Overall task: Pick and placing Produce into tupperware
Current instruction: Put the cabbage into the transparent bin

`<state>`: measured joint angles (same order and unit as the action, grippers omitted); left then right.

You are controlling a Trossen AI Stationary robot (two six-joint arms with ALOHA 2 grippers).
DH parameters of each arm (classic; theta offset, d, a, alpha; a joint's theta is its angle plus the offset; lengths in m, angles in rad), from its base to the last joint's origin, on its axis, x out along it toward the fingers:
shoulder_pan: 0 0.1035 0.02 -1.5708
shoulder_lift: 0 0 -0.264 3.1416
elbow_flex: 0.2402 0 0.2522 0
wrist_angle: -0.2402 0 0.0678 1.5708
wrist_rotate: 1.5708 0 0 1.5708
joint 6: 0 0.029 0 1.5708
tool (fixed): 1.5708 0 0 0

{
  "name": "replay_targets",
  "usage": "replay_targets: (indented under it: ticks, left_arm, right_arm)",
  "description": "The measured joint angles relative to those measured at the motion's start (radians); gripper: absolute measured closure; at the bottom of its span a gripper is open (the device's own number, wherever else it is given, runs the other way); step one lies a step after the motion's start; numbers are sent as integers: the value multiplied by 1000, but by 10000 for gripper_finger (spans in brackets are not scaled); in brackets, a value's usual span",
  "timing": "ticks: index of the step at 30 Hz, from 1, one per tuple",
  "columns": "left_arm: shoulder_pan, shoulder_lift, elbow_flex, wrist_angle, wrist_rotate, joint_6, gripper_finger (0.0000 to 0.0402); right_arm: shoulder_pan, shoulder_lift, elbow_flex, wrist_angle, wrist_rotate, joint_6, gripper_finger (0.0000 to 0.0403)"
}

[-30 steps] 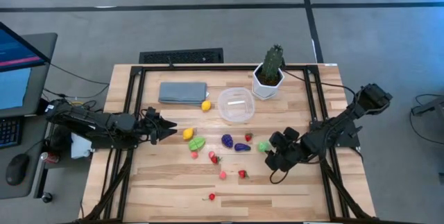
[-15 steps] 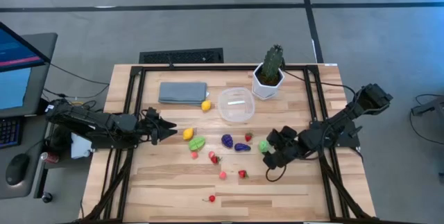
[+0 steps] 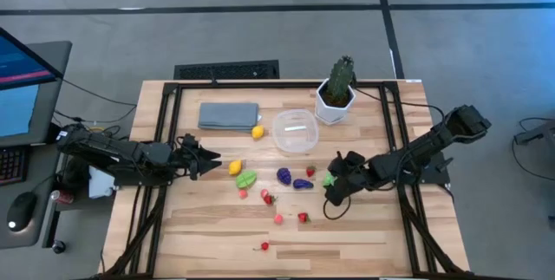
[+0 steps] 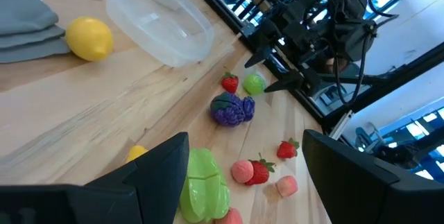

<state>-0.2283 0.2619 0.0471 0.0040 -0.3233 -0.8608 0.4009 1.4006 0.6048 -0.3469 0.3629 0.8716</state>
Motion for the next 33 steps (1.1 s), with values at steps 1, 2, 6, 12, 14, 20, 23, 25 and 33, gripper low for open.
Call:
replay_targets:
  ticks: [1,2,6,12,14,20,23,25,33]
  left_arm:
    - [0,0,0,0,0,0,129]
    - [0,0,0,-2,0,0,129]
    - [0,0,0,-21,-2,0,129]
    - [0,0,0,-26,-3,-1,129]
    - [0,0,0,-32,-3,-14,129]
    - [0,0,2,-43,-2,-26,129]
    - [0,0,2,-43,-2,-26,129]
    - [0,0,2,-44,-2,-26,129]
    - [0,0,2,-45,-2,-27,129]
  right_arm:
    - [-7,0,0,1,-4,-9,28]
    - [-12,0,0,1,-12,-15,28]
    - [-24,21,1,7,-56,-48,28]
    - [-22,92,0,40,-119,-59,29]
    - [-22,96,0,44,-113,-44,29]
    - [-24,97,0,43,-105,-42,30]
    - [-24,98,0,45,-104,-41,37]
    - [-24,99,0,51,-100,-34,47]
    - [-24,99,0,76,-100,-34,100]
